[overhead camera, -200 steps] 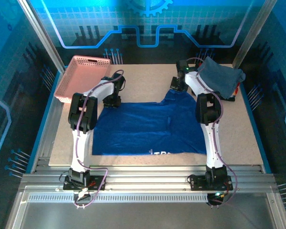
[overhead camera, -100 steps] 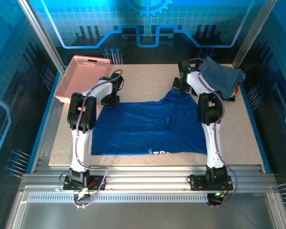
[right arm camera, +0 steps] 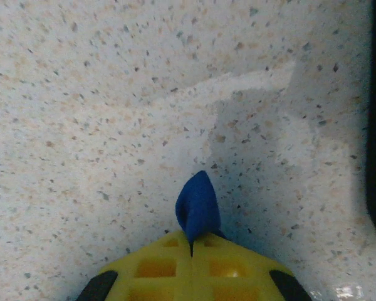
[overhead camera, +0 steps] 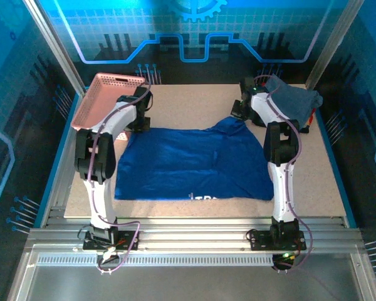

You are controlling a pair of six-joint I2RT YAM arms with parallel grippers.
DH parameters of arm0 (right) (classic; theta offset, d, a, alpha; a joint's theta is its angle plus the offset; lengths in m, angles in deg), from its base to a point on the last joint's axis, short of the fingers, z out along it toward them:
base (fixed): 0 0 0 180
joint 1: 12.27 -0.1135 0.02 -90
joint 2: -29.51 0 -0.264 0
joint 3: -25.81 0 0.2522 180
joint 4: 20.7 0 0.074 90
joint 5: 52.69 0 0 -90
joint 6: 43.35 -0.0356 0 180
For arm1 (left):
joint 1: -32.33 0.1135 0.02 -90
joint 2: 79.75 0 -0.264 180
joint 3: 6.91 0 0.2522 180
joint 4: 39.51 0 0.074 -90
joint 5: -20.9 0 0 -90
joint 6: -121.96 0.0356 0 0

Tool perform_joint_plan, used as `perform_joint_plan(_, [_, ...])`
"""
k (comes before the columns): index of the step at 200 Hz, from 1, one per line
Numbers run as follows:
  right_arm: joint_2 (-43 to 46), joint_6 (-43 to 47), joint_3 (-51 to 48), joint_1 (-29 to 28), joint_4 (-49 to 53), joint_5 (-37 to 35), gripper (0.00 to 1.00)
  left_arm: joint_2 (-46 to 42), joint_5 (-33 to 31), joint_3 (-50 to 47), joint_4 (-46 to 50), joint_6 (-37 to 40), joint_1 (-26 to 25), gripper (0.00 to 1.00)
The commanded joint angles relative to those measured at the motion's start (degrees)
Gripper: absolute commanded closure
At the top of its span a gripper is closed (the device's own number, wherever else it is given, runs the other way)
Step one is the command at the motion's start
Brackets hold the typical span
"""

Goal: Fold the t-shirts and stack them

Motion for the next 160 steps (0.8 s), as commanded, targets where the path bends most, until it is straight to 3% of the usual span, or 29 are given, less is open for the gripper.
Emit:
perform_joint_plan(1, [3.36,-0.32,-0.78,0.65,-0.49,0.44,1.0,-3.41,2.66,-2.0,-0.77,3.06,1.14,1.0])
perform_joint_plan(50, [3.22,0.06,-1.36,0.48,-0.27,0.91,1.0,-1.31,6.84,-2.32,-1.11,4.66,1.99,0.97])
perform_joint_plan(130, [1.28,0.5,-1.48,0.24,0.31,0.45,1.0,4.87,4.15,-0.66,-2.71,3.22,2.08,0.76])
perform_joint_plan(160, [1.01,0.76,-1.36,0.26,0.4,0.55,1.0,6.04,3.95,0.12,-2.74,3.32,2.26,0.74])
